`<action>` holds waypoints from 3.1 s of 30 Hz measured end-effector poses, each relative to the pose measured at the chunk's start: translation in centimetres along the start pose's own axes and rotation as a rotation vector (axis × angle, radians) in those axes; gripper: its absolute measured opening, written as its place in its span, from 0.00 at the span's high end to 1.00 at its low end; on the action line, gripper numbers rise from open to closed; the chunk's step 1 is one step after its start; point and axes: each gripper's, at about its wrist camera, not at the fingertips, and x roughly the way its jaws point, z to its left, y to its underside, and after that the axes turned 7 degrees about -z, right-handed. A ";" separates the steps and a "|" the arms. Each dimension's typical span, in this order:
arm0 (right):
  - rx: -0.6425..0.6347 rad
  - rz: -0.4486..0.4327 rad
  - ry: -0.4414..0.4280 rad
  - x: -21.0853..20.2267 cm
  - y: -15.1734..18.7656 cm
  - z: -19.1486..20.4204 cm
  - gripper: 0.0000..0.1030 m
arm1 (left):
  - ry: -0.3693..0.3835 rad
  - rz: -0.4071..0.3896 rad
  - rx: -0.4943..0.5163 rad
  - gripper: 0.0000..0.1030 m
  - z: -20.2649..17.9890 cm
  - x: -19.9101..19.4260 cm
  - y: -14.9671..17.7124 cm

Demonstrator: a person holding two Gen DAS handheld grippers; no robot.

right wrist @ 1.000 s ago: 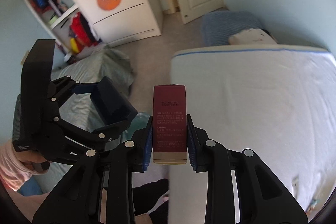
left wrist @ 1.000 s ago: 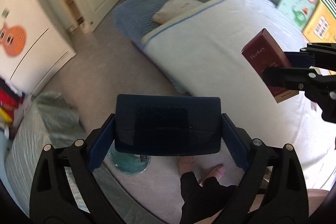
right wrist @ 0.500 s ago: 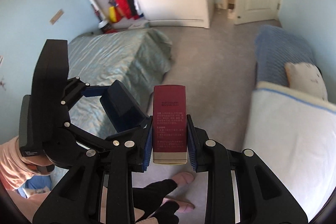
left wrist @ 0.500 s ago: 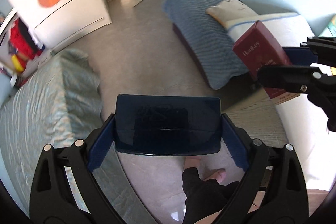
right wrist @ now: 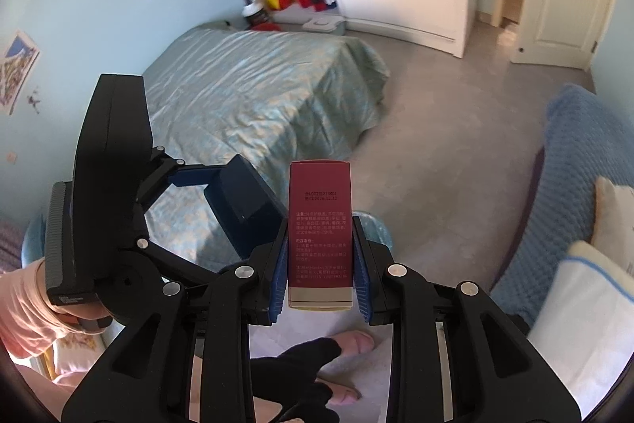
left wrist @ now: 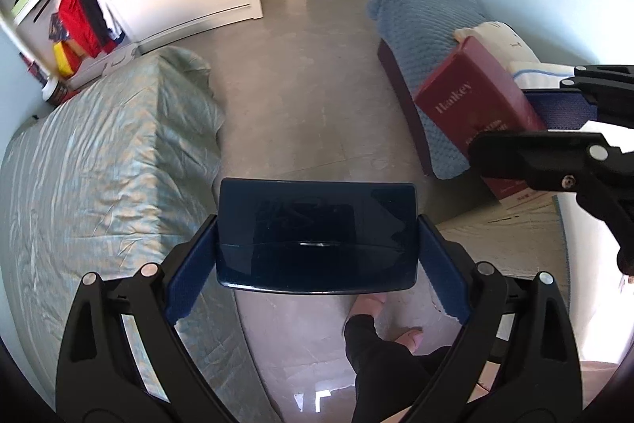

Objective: Collect trash
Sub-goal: 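Carry both boxes over the teal bin and open both grippers, then move both open grippers back toward the white bed, then grasp the white navy-capped tube with the left gripper while the right grasps the cream box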

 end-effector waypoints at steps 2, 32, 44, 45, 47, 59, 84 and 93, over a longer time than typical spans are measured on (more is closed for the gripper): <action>-0.011 0.004 -0.018 0.8 -0.9 0.5 0.69 | -0.011 0.000 -0.016 0.11 0.6 0.0 0.1; 0.056 -0.030 0.036 -0.6 -0.3 -0.1 0.20 | -0.059 0.078 -0.077 0.06 3.6 1.0 2.6; 0.189 -0.112 0.128 -6.1 4.6 -3.1 0.14 | 0.000 0.065 0.080 0.06 -1.8 0.3 1.7; 0.201 -0.115 0.144 -6.8 5.4 -3.5 0.14 | 0.009 0.062 0.102 0.06 -2.7 0.2 1.6; 0.214 -0.121 0.180 -8.1 6.7 -4.1 0.14 | 0.027 0.060 0.139 0.06 -4.3 0.0 1.4; 0.468 -0.215 0.377 -18.1 18.9 -8.4 0.13 | 0.172 0.034 0.432 0.06 -17.0 -1.9 1.6; 0.817 -0.221 0.784 -38.1 45.3 -8.3 0.13 | 0.373 -0.041 0.993 0.06 -41.3 -7.2 9.7; 0.732 -0.107 0.784 -40.5 50.7 -9.1 0.12 | 0.391 -0.100 1.223 0.06 -48.1 -7.8 11.5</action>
